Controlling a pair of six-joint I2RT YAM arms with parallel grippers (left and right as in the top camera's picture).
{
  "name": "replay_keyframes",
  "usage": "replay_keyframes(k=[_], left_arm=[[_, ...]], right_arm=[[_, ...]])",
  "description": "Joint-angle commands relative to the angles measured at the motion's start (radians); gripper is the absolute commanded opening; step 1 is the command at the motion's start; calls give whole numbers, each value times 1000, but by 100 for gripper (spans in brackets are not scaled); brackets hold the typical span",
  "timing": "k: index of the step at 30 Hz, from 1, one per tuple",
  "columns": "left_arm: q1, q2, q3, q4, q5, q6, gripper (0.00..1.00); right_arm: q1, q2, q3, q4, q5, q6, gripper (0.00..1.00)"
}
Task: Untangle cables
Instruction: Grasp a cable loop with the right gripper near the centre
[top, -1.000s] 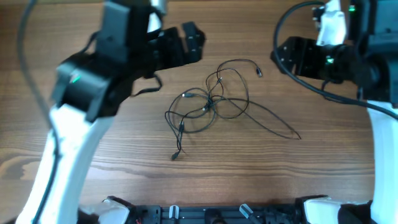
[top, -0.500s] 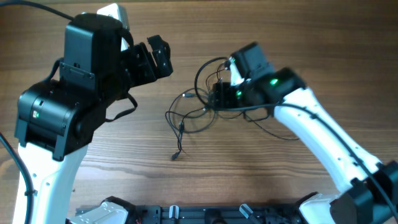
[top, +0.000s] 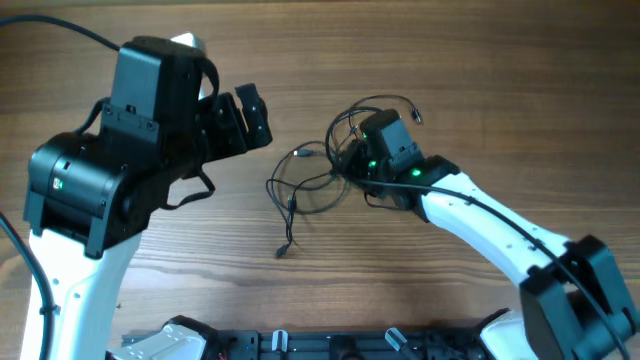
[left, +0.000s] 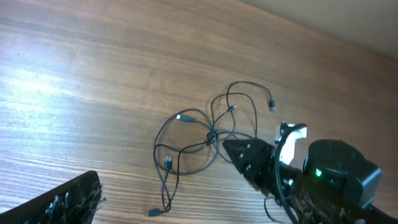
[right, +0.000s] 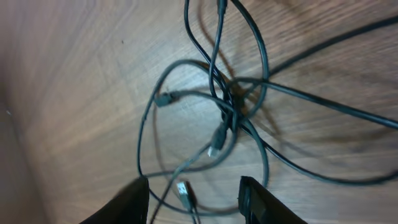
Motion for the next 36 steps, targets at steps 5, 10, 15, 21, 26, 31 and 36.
replay_keyframes(k=[5, 10, 15, 21, 26, 31, 36], left_arm=[[5, 4, 10, -10, -13, 12, 100], [5, 4, 10, -10, -36, 12, 100], [5, 4, 10, -19, -35, 12, 100], [5, 4, 10, -36, -35, 12, 100], [5, 4, 10, -37, -35, 12, 100], [5, 5, 10, -36, -35, 12, 100], [5, 5, 10, -36, -35, 12, 100]], right_arm=[[2, 206, -8, 93, 11, 71, 48], [2, 217, -8, 104, 37, 77, 48], [2, 219, -8, 106, 85, 73, 46], [2, 220, -8, 127, 100, 70, 38], [2, 228, -8, 156, 76, 85, 38], [2, 241, -8, 174, 42, 97, 33], [0, 241, -6, 173, 11, 123, 30]])
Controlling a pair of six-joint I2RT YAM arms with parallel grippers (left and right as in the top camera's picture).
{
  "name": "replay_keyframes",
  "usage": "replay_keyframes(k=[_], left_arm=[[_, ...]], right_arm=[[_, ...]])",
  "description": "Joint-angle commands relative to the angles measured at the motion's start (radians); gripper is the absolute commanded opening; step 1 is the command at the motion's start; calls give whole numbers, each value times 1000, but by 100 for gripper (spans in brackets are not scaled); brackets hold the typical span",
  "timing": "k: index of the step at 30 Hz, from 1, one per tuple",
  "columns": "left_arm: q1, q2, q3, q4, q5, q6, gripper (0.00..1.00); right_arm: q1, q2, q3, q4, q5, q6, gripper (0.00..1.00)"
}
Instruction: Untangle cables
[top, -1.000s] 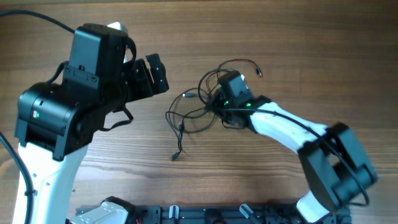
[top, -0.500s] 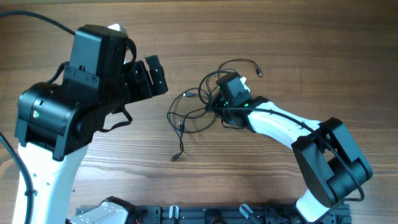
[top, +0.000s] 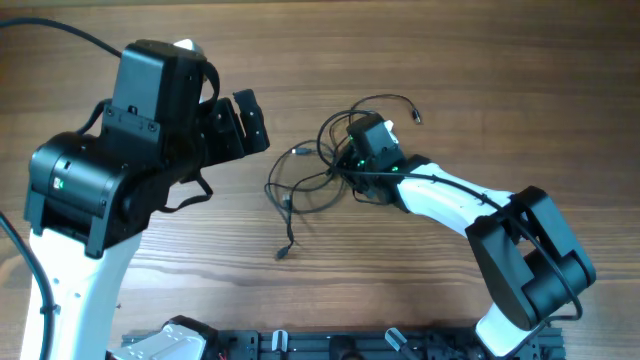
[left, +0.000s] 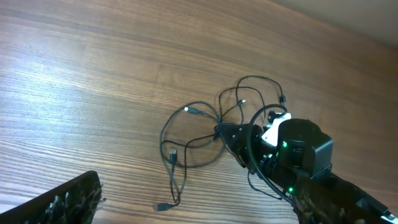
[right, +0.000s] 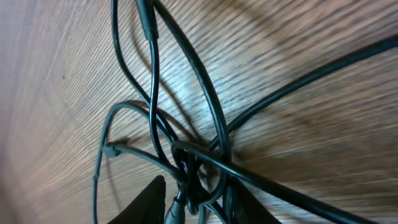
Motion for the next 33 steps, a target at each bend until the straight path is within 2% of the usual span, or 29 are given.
replay_keyframes(k=[1, 3, 8, 11, 13, 15, 20, 22, 24, 26, 29, 33], left_arm=[[5, 4, 10, -2, -18, 12, 100], [5, 4, 10, -8, -18, 12, 100], [5, 4, 10, -23, -18, 12, 100], [5, 4, 10, -18, -19, 12, 100], [5, 8, 10, -7, -26, 12, 100], [5, 18, 9, -3, -46, 12, 94], [5, 90, 9, -2, -34, 12, 100], [5, 145, 9, 16, 43, 42, 100], [5, 209, 9, 57, 217, 161, 100], [5, 263, 9, 95, 377, 241, 100], [5, 344, 9, 148, 559, 368, 100], [6, 384, 9, 190, 684, 404, 100]], right_arm=[[0, 20, -2, -20, -23, 29, 23], [1, 21, -2, -35, -14, 29, 6], [1, 21, -2, -64, 10, 21, 4], [1, 5, -2, -10, -49, -57, 4], [1, -32, 6, 2, -78, -110, 4], [1, -96, 26, -15, -84, -166, 4], [1, -271, 47, -115, -90, -294, 4], [2, -344, 46, -155, -119, -382, 4], [2, -406, 47, -184, -162, -466, 4], [2, -448, 47, -215, -170, -482, 4], [2, -524, 47, -241, -220, -556, 4], [2, -620, 53, -269, -218, -634, 4]])
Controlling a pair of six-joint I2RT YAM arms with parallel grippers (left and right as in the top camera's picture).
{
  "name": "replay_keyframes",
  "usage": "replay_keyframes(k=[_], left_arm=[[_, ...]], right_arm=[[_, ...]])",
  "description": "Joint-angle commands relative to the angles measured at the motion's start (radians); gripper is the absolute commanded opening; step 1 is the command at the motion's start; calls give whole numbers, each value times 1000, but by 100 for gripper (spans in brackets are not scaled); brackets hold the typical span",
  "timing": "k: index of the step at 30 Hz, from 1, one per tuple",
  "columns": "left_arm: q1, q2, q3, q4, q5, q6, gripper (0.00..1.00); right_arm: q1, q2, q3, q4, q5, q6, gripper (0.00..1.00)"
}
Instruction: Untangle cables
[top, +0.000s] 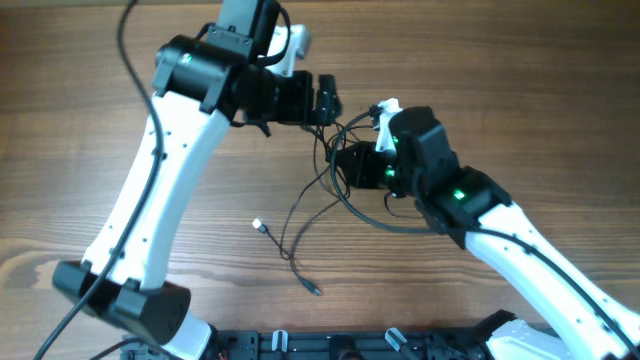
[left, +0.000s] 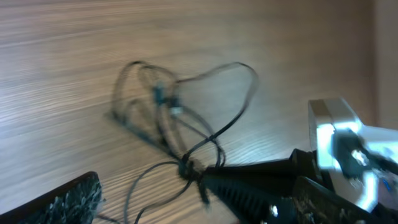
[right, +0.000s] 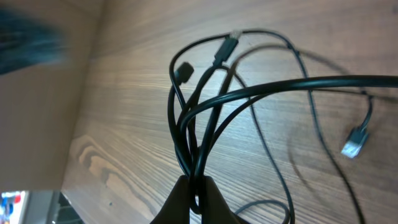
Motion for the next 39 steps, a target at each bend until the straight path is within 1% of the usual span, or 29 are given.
replay_keyframes(k=[1, 2, 5, 6, 7, 8, 9, 12, 16, 19, 26, 31, 35, 39], left_arm=[[5, 12, 9, 24, 206, 82, 100], [5, 12, 9, 26, 220, 64, 100], [5, 12, 9, 31, 224, -49, 100], [6, 12, 9, 31, 222, -48, 99], [9, 12, 9, 30, 197, -46, 97], [11, 12, 9, 26, 160, -47, 95], [16, 12, 9, 14, 89, -55, 95], [21, 12, 9, 0, 27, -68, 93], [18, 14, 8, -4, 18, -68, 89], [8, 14, 8, -8, -16, -68, 90], [-18, 16, 8, -56, 14, -68, 93], [-91, 19, -25, -28, 13, -68, 96], [-106, 35, -62, -11, -43, -68, 91], [-87, 42, -67, -11, -47, -68, 88]], right_arm=[[1, -101, 37, -13, -24, -125, 4], [1, -118, 45, -17, -17, -143, 4], [1, -167, 57, -27, 39, -182, 4], [1, -174, 57, -35, 69, -183, 4], [1, -177, 57, -41, 86, -185, 5], [0, -177, 57, -45, 90, -196, 4], [0, -177, 57, -54, 90, -204, 4], [0, -177, 57, -71, 109, -203, 4], [0, -177, 57, -71, 111, -187, 4], [0, -177, 57, -70, 111, -183, 4], [0, -177, 57, -71, 112, -176, 4], [0, -177, 57, -71, 111, -151, 5], [0, -177, 57, -71, 111, -150, 4], [0, -177, 57, -71, 111, -150, 5]])
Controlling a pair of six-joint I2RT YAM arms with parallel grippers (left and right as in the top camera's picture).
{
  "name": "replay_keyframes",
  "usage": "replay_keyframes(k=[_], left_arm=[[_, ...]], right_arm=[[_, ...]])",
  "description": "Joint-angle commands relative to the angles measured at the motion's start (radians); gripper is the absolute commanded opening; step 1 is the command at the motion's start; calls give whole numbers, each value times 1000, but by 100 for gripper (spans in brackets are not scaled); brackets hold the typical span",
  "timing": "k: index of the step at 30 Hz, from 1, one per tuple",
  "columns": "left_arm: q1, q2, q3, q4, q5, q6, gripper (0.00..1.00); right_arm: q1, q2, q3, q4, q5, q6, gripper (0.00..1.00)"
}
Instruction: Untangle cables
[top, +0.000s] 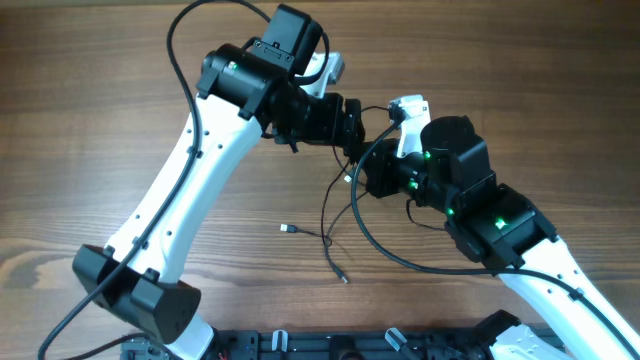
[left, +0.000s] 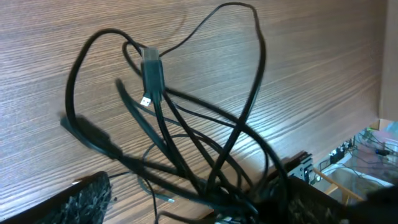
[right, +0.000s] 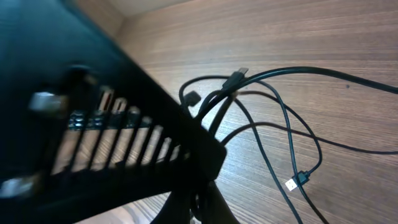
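Observation:
A tangle of thin black cables hangs above the wooden table from my right gripper, which is shut on the knot. Loops and a plug spread out beyond its fingers, and loose ends with a USB plug trail down to the wood. My left gripper reaches in from the upper left, right beside the right one. It is open, its fingers wide apart on either side of the bundle.
My left arm arches across the left half of the table. The right arm comes in from the lower right. A dark rail runs along the front edge.
Both grippers shifted a little right and toward the front with the cables still lifted. The open left gripper now sits close round the bundle at the right gripper. The dangling ends swung right.
The tangle first lay flat on the table under my open right gripper, with the left arm off to the left. Then the right gripper was down at the knot. Later it was shut on the bundle and raised, the left gripper nearby, now open round it.

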Motion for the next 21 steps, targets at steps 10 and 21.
replay_keyframes(k=[10, 21], left_arm=[[24, 42, -19, 6, -89, -1, 75], [25, 69, -19, -72, -195, 0, 4]], right_arm=[[0, -12, 25, 7, 19, 7, 4], [0, -12, 25, 6, 24, 4, 5]])
